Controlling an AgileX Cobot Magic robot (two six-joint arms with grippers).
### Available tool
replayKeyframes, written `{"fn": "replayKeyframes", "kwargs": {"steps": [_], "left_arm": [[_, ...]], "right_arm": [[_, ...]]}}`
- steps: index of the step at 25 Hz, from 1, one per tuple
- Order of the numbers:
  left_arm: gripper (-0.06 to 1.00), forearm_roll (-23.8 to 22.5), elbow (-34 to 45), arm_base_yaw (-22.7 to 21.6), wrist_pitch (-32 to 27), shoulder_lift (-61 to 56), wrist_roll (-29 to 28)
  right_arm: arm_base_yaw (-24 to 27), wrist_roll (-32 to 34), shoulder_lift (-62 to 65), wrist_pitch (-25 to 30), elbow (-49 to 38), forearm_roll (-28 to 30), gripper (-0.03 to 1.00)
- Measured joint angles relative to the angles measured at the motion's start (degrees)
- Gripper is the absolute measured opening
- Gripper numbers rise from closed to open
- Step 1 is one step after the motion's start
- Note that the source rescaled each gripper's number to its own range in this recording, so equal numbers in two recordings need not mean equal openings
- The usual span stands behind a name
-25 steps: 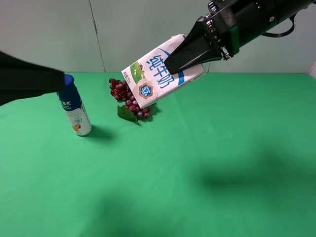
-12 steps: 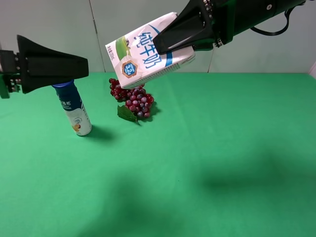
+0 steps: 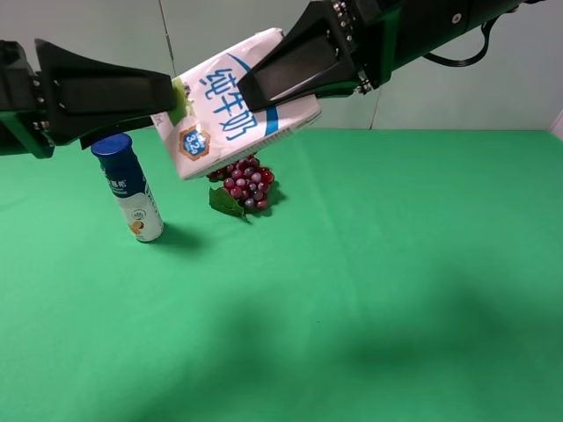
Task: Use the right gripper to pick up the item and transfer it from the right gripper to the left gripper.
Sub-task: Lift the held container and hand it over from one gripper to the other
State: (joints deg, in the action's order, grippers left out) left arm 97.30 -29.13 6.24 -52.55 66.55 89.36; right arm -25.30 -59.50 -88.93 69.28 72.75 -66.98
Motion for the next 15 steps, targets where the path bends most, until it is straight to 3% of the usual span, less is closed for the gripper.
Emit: {"fn": "replayKeyframes", "kwargs": {"steps": [8,15], "left_arm": [[0.81,0.45,-0.01,5.82,-1.32,0.23,1.24],[0.75,1.48,-0.01,6.55,-1.38,0.23,1.24]], "right_arm": [[-0.17,-1.31,0.00,-0.10,0.00,-2.60,0.00],[-0.17,-1.69,0.00,-0.10,0.00,-3.41,0.00]]}}
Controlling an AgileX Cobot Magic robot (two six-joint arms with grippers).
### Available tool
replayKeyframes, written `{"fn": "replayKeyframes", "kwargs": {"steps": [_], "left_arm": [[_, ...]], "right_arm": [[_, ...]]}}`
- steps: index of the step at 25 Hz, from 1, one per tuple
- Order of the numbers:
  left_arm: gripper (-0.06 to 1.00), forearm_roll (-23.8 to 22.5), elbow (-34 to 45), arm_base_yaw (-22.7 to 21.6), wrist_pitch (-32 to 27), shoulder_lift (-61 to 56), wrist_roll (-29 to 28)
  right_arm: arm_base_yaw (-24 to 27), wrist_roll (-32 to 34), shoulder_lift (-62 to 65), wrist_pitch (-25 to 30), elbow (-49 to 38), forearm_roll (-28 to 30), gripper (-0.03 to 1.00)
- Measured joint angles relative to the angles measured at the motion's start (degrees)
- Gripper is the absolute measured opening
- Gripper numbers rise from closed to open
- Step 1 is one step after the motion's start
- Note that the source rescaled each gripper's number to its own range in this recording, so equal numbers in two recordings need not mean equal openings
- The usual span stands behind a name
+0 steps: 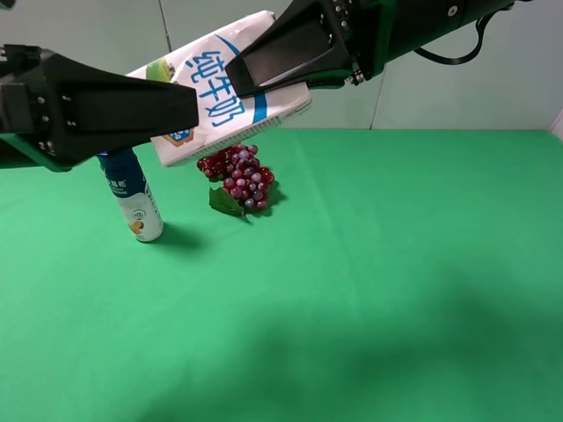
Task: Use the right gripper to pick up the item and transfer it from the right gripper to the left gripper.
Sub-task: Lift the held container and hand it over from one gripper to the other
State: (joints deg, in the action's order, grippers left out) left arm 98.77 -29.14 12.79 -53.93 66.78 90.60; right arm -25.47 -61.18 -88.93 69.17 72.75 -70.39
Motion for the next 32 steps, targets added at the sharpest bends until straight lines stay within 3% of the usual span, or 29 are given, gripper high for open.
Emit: {"fn": "replayKeyframes", "kwargs": {"steps": [13,32], "left_arm": [[0.19,0.11,0.00,0.00,-0.81,0.04,0.05],[0.17,0.13,0.00,0.00,-0.21,0.11,1.23]], "right_arm": [[0.00,-0.45,0.00,0.33,0.00,-0.51,0.00],[-0.02,0.86,0.19,-1.52,0.00,1.35,0.00]]}}
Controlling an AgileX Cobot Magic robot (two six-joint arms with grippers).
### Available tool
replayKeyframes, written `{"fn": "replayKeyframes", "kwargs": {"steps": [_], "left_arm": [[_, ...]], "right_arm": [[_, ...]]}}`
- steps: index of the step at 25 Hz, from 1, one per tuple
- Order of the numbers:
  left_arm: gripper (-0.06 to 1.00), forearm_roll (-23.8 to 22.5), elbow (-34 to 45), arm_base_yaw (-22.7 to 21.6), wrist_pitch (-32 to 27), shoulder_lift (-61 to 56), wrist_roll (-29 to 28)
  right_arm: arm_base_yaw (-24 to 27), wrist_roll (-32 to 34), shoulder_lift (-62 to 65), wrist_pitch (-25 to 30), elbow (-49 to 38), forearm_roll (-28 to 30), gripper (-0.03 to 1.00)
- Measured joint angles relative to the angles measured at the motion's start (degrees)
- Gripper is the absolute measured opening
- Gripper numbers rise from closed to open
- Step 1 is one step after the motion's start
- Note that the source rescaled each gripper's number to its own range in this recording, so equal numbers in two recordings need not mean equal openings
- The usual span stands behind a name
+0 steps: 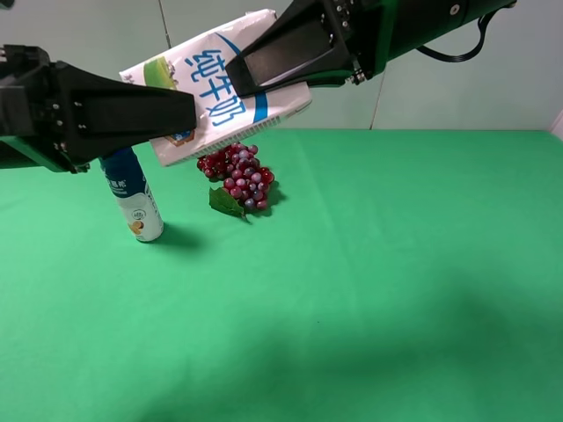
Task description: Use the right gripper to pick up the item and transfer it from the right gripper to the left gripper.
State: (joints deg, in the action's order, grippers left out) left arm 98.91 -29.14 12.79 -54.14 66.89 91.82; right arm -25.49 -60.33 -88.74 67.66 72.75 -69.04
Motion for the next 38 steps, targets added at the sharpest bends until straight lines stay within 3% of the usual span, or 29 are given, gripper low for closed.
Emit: {"fn": "replayKeyframes", "kwargs": {"steps": [2,3,4,5,7,9,22,31,38], "left_arm": [[0.16,-0.13,0.00,0.00,0.41,0.09,0.00],[0.14,-0.28,0.00,0.00,0.47,0.20,0.18],[0.01,-0.17,0.00,0.00,0.47,0.20,0.36],[0.00,-1.06,0.00,0.00,0.60,0.20,0.65],[0.00,-1.73,0.07,0.00,0.65,0.28,0.76],[0.00,-1.66,0.07,0.00,0.65,0.28,0.81],[0.00,-1.72,0.07,0.00,1.19,0.28,1.14],[0.00,-1.25,0.07,0.00,1.44,0.28,1.21],[0.00,-1.25,0.07,0.00,0.60,0.28,1.26]], "right_arm": [[-0.26,2.95,0.06,-0.99,0.00,1.34,0.02],[-0.46,4.83,0.12,-1.84,0.00,2.46,0.20],[-0.46,6.94,0.12,-3.54,0.00,3.47,0.46],[-0.46,8.51,0.12,-5.12,0.00,4.39,0.71],[-0.46,9.71,0.12,-6.30,0.00,5.61,0.89],[-0.46,10.26,0.12,-6.49,0.00,6.13,0.95],[-0.46,10.55,0.12,-6.37,0.77,9.97,1.00],[-0.19,16.16,3.77,-6.57,7.50,24.60,1.00],[4.11,22.56,11.01,-7.71,8.07,34.71,1.00]]}}
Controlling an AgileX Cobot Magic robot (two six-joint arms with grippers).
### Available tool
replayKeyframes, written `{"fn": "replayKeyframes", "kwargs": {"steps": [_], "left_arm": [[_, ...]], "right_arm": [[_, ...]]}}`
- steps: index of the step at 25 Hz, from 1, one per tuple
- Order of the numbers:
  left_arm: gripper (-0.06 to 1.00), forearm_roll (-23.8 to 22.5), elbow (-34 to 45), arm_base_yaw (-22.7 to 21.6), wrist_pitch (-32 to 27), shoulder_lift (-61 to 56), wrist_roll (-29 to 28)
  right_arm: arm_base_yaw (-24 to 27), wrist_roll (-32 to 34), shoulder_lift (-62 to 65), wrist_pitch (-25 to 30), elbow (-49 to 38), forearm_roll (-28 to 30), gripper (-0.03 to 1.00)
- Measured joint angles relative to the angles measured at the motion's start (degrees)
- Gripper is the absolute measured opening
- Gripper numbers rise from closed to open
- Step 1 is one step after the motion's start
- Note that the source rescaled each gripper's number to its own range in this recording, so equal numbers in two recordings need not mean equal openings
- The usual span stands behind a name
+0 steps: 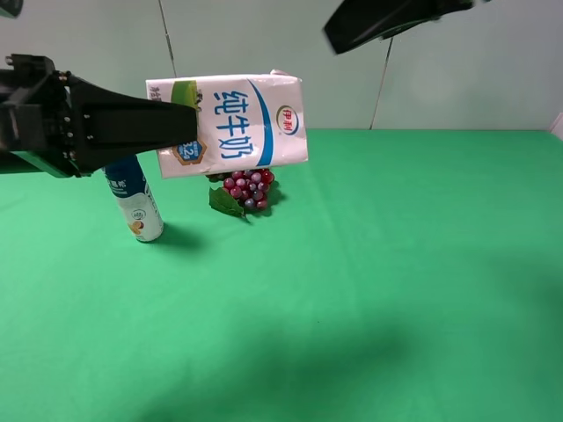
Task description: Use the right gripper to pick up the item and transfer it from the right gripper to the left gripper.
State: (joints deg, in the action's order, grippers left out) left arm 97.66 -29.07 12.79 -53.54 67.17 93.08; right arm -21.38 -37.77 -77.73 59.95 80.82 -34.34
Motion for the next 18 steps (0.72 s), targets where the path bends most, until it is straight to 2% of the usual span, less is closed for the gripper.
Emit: {"fn": "replayKeyframes", "kwargs": {"steps": [5,10,14,18], "left_arm": [[0.00,0.00,0.00,0.00,-0.01,0.00,0.00],[0.00,0.00,0.00,0.00,-0.06,0.00,0.06],[0.00,0.00,0.00,0.00,-0.12,0.00,0.06],[0.00,0.00,0.00,0.00,-0.25,0.00,0.06]], "right_arm": [[1.80,5.55,5.76,0.29,0.00,6.59,1.00],[1.87,11.62,11.77,2.98,-0.79,14.84,1.00],[1.87,16.31,17.65,4.06,-5.38,20.94,1.00],[1.87,21.01,24.80,4.06,-13.63,24.69,1.00]]}}
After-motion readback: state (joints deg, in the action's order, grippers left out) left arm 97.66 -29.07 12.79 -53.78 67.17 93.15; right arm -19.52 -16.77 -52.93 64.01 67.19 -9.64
